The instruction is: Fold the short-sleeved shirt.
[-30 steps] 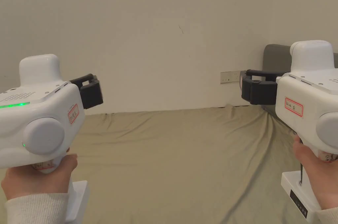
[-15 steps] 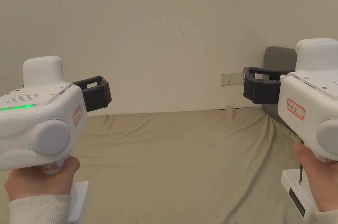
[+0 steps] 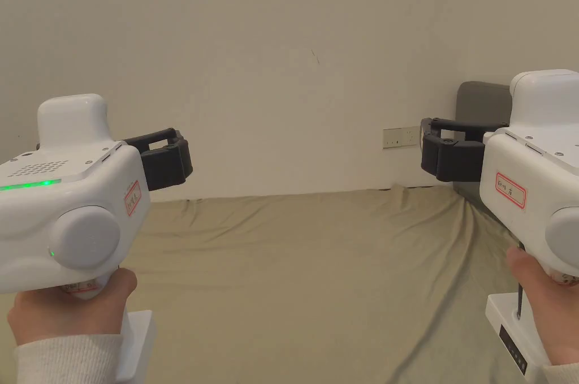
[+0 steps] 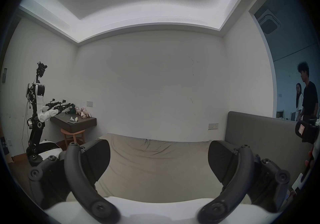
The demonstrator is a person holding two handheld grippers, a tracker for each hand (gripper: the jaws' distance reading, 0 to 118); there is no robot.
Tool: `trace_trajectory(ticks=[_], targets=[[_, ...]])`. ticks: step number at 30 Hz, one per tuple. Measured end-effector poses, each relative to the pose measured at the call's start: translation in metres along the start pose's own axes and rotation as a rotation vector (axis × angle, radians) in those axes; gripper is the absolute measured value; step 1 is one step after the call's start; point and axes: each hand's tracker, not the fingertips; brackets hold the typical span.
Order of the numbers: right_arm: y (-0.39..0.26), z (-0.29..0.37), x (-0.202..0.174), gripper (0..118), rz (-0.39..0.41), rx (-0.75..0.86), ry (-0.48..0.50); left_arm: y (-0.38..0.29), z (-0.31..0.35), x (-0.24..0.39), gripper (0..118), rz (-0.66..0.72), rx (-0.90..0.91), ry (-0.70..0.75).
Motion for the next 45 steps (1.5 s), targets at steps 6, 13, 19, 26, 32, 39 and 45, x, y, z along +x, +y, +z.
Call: trace_trajectory(ticks=[6,13,19,26,32,39,45], targets=[[-0.003,-0.005,-0.002,118,0.004,-0.014,-0.002,-0.002,-0.004,0.003,118,-0.013,-0.003,0.002],[-0.006,-0.011,0.000,118,0.001,-0.021,-0.003,-0.002,-0.008,0.002,118,0.000,0.002,0.010],[-0.009,-0.017,-0.002,118,0.005,-0.024,-0.004,-0.004,-0.012,0.002,118,-0.003,-0.001,0.015],[-0.019,-0.030,-0.004,118,0.012,-0.050,0.001,-0.015,-0.027,0.005,118,-0.014,-0.052,0.008],[-0.096,-0.087,-0.004,118,0.031,-0.241,0.011,-0.090,-0.096,0.012,118,-0.010,-0.296,-0.003],[-0.289,-0.152,-0.009,118,0.043,-0.681,0.042,-0.268,-0.162,0.021,118,0.012,-0.593,-0.036],[-0.440,-0.144,-0.016,118,0.019,-0.971,0.055,-0.403,-0.166,0.037,118,-0.025,-0.840,-0.048]])
